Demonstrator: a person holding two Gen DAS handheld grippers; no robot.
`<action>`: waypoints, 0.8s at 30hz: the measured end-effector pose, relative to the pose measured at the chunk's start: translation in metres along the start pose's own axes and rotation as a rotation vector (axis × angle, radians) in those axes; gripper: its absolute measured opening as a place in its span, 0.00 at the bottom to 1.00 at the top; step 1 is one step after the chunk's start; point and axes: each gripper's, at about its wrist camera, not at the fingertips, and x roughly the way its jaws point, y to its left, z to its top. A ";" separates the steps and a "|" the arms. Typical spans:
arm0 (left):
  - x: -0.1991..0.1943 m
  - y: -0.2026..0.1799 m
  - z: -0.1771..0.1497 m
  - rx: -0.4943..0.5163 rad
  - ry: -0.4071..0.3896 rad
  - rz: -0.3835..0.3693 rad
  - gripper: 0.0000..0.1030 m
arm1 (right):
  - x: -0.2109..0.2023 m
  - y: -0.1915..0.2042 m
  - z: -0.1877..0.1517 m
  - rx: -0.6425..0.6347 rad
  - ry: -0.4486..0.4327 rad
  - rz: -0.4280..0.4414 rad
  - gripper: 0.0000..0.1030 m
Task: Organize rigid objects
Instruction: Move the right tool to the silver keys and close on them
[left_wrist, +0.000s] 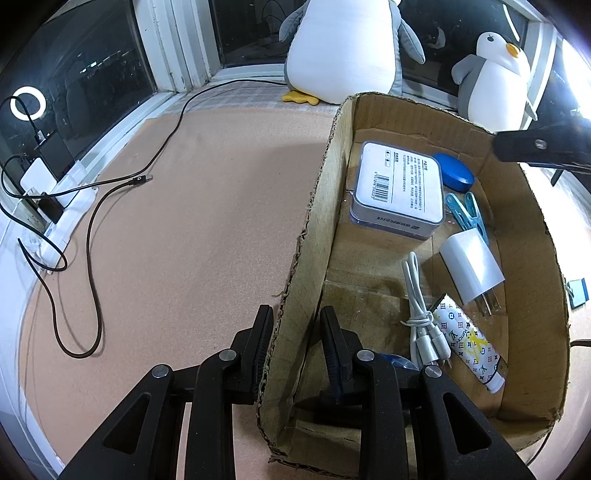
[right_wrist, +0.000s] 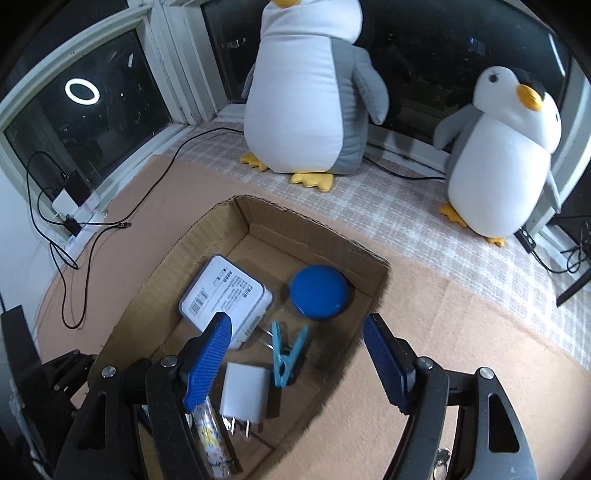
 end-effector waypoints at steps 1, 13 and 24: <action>0.000 0.000 0.000 0.001 0.000 0.000 0.27 | -0.004 -0.003 -0.003 0.004 0.000 0.003 0.68; 0.000 -0.001 0.000 0.011 -0.001 0.010 0.27 | -0.058 -0.076 -0.050 0.105 0.003 -0.035 0.68; 0.000 -0.004 0.000 0.018 0.000 0.017 0.27 | -0.050 -0.116 -0.093 0.117 0.095 -0.074 0.68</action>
